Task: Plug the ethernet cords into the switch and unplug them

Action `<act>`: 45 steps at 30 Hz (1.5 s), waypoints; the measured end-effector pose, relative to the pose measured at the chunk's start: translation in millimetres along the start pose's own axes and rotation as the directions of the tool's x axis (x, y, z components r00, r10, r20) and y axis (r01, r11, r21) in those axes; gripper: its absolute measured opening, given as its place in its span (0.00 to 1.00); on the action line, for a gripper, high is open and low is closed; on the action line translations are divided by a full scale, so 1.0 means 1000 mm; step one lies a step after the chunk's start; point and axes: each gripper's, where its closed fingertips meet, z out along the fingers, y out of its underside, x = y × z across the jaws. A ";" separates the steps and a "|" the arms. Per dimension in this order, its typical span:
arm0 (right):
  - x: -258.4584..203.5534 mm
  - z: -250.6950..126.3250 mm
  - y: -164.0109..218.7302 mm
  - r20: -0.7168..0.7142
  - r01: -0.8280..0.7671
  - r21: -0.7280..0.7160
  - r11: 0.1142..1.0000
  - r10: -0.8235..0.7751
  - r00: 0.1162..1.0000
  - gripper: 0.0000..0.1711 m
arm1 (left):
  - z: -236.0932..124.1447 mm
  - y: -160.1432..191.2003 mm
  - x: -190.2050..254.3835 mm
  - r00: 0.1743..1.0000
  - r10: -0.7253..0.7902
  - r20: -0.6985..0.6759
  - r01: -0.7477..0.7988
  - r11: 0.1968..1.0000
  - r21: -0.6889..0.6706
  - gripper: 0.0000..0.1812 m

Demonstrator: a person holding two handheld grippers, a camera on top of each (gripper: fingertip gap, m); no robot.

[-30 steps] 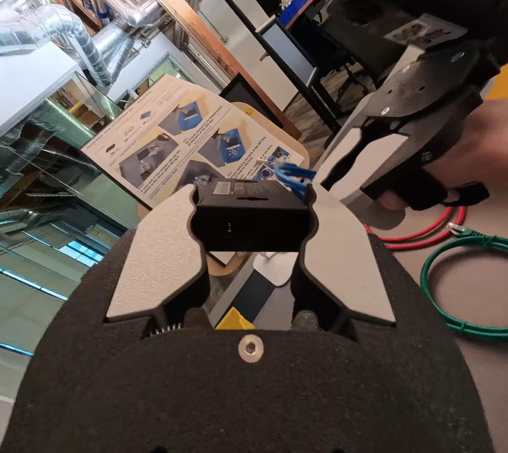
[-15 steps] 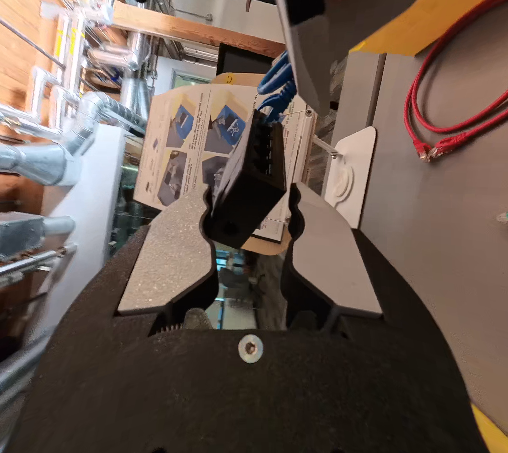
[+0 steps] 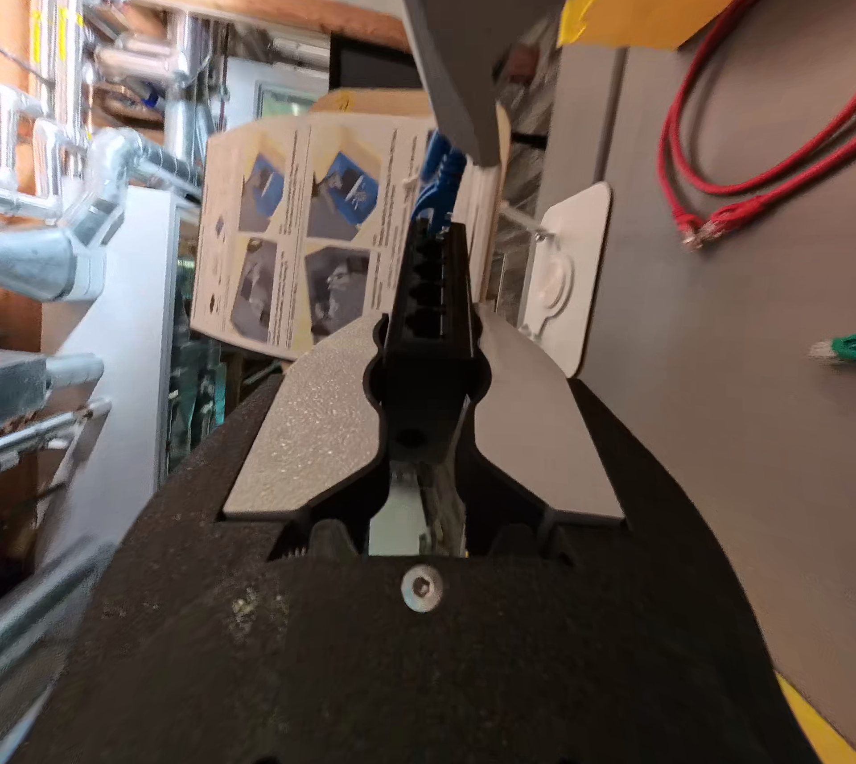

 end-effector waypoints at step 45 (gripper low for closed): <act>0.073 0.113 0.143 -0.106 -0.039 -0.260 0.965 0.012 0.994 0.08 | -0.028 0.078 -0.068 0.977 -0.096 0.189 0.130 0.975 -0.177 0.17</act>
